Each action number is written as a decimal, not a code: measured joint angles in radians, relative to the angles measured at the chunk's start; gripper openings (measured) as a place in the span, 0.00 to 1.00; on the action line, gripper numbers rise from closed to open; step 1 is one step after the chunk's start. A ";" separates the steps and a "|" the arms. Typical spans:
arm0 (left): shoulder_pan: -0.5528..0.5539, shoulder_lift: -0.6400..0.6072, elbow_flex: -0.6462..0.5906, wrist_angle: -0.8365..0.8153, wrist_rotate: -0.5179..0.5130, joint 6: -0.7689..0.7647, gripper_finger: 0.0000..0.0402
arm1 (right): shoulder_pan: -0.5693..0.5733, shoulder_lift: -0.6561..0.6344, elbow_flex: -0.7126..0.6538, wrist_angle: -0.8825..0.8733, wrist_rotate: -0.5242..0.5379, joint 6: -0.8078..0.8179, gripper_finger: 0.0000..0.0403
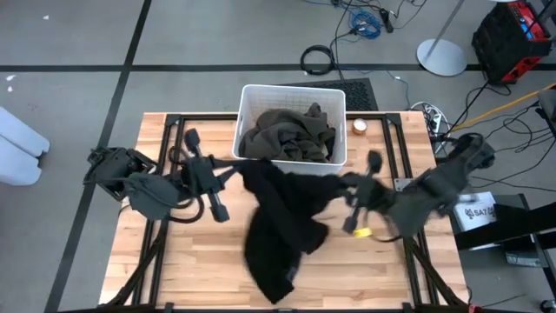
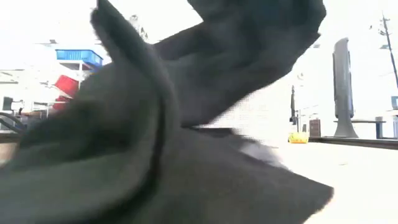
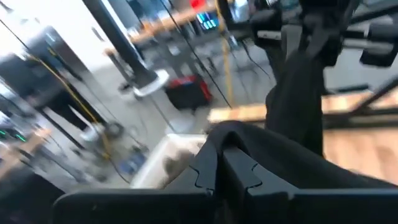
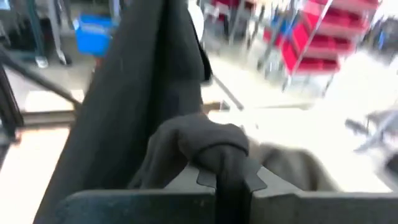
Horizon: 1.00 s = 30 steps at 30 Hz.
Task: Sort clothes
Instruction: Put the black boxer into the white laundry bin
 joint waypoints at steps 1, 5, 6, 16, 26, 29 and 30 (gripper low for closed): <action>-0.003 -0.003 0.000 0.040 -0.026 0.057 0.02 | 0.002 -0.001 0.041 0.019 0.019 -0.067 0.00; -0.003 -0.033 0.000 0.242 -0.120 0.314 0.02 | 0.000 -0.002 0.205 0.142 0.069 -0.329 0.00; -0.003 -0.041 0.000 0.297 -0.143 0.378 0.02 | 0.000 -0.002 0.241 0.186 0.067 -0.393 0.00; -0.003 -0.143 0.000 0.758 -0.185 0.825 0.02 | 0.035 -0.003 0.511 0.322 0.001 -0.648 0.00; -0.068 -0.196 0.001 0.738 -0.131 0.758 0.02 | 0.036 0.005 0.542 0.295 -0.260 -0.519 0.00; -0.119 -0.183 0.001 0.641 -0.145 0.703 0.02 | 0.044 0.012 0.542 0.150 -0.353 -0.367 0.00; -0.137 -0.177 0.001 0.600 -0.161 0.671 0.02 | 0.053 0.013 0.542 0.084 -0.376 -0.311 0.00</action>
